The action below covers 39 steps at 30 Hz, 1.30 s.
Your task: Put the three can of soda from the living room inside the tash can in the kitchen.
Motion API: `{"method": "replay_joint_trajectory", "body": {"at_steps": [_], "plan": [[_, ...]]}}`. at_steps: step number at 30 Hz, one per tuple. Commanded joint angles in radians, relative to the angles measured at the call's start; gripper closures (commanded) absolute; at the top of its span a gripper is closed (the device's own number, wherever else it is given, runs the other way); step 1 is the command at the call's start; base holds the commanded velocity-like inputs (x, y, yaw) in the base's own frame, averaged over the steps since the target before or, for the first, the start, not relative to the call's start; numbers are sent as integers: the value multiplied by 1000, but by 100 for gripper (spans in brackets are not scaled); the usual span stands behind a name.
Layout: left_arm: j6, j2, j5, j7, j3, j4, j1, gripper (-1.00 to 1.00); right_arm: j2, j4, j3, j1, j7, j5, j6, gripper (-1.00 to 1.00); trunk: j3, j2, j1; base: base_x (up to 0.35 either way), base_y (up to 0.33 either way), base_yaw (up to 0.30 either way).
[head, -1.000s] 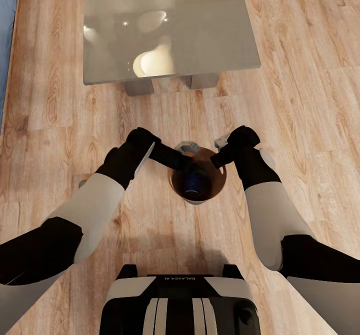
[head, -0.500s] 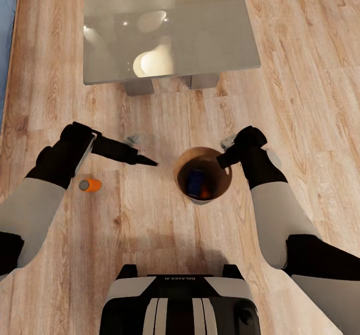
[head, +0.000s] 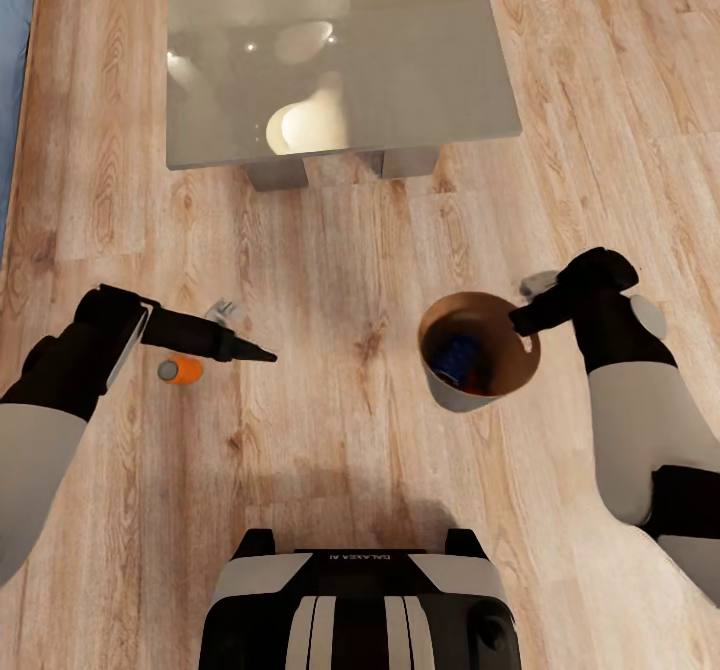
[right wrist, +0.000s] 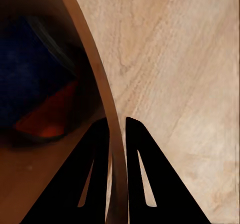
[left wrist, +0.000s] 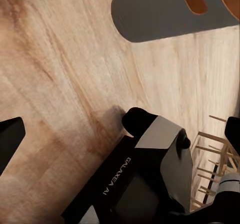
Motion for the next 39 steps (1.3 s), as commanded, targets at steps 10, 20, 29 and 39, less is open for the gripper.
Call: {"method": "replay_joint_trajectory", "body": {"at_steps": [10, 20, 29, 39], "plan": [[-35, 14, -6, 39, 1, 0, 59, -100, -161, -121, 4, 6, 257, -21, -159, 100, 0, 0, 0, 0, 0, 0], [-36, 14, -3, 121, 1, -6, 77, -100, -314, -132, -11, 6, 336, -34, -174, 100, 0, 0, 0, 0, 0, 0], [-54, 1, 4, 499, 3, -242, 291, -100, -367, -142, -160, 36, 377, -32, -186, 100, 0, 0, 0, 0, 0, 0], [-47, 9, 3, 513, 3, -260, 325, -100, -360, -204, -339, 103, 377, -35, -361, 100, 0, 0, 0, 0, 0, 0]]}}
